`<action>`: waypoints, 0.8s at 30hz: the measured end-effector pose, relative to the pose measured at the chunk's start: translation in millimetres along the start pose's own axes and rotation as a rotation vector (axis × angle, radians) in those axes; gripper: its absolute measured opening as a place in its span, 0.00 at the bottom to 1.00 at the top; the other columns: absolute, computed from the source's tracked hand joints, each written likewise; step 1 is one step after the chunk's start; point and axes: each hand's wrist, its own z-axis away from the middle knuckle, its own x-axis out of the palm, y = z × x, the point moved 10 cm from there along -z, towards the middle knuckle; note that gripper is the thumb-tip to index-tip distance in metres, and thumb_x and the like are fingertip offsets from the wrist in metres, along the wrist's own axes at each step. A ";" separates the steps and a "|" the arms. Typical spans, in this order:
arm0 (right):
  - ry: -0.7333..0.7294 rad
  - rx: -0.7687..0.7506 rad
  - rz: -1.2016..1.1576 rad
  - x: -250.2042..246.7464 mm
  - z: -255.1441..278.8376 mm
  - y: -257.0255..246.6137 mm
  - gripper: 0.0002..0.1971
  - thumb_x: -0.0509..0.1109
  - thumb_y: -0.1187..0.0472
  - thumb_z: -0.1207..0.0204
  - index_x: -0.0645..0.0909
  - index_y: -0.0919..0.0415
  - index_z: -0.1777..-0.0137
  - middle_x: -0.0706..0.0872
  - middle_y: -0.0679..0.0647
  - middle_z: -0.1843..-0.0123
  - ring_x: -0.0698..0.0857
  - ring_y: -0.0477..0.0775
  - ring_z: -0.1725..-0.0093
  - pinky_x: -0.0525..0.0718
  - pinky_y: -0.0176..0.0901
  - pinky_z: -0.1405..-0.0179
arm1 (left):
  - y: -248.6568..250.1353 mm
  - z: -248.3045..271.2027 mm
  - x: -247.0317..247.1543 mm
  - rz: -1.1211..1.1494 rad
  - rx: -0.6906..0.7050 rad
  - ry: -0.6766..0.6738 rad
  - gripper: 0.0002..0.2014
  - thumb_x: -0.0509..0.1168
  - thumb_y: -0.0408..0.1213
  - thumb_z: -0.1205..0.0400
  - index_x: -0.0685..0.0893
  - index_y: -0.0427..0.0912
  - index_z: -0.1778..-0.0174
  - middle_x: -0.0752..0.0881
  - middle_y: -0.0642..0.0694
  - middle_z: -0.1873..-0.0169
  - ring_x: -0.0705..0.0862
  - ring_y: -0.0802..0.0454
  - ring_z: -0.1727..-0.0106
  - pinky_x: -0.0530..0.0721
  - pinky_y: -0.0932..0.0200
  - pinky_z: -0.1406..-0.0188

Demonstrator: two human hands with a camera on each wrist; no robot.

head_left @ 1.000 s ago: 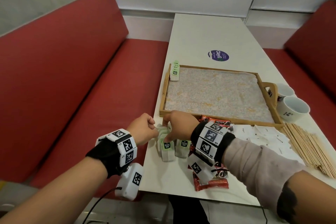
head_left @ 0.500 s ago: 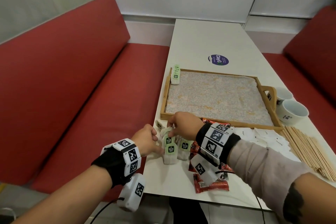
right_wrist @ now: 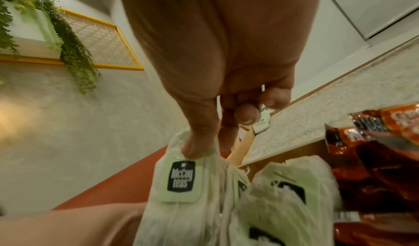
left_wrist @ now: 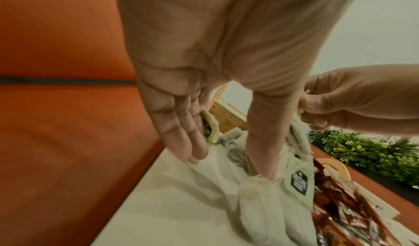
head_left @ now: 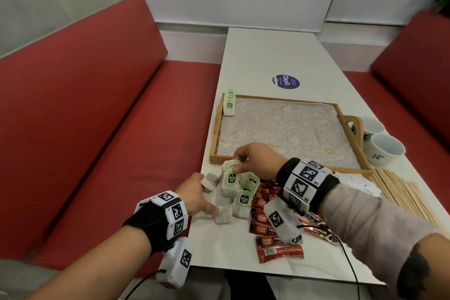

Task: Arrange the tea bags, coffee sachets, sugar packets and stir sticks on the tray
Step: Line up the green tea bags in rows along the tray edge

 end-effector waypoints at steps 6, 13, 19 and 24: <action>0.030 0.011 -0.013 -13.2 -2.1 2.1 0.07 0.75 0.59 0.25 0.82 0.61 0.52 0.79 0.47 0.66 0.76 0.46 0.67 0.70 0.35 0.69 | 10.7 2.9 9.8 -0.017 0.037 -0.117 0.43 0.79 0.40 0.30 0.65 0.43 0.21 0.82 0.49 0.43 0.81 0.55 0.53 0.76 0.71 0.66; 0.077 0.045 -0.018 -31.6 -4.6 6.5 0.09 0.74 0.58 0.25 0.84 0.65 0.51 0.81 0.49 0.64 0.76 0.47 0.66 0.71 0.37 0.68 | 11.3 -4.3 -19.8 0.051 0.004 0.031 0.39 0.69 0.47 0.31 0.63 0.43 0.24 0.83 0.42 0.48 0.83 0.46 0.50 0.76 0.59 0.63; 0.113 0.075 -0.006 -47.4 -6.7 7.0 0.10 0.73 0.56 0.24 0.81 0.63 0.53 0.77 0.49 0.66 0.73 0.46 0.68 0.69 0.38 0.68 | 45.2 1.6 -61.7 0.326 0.191 0.249 0.37 0.67 0.55 0.30 0.68 0.44 0.27 0.73 0.45 0.37 0.75 0.52 0.40 0.71 0.58 0.43; 0.130 0.074 -0.123 -57.4 -7.6 -2.9 0.10 0.73 0.58 0.24 0.82 0.66 0.55 0.76 0.50 0.70 0.71 0.46 0.73 0.68 0.37 0.72 | 92.0 0.0 -59.3 0.473 0.368 0.140 0.37 0.78 0.49 0.32 0.70 0.48 0.29 0.74 0.50 0.34 0.81 0.57 0.44 0.84 0.56 0.47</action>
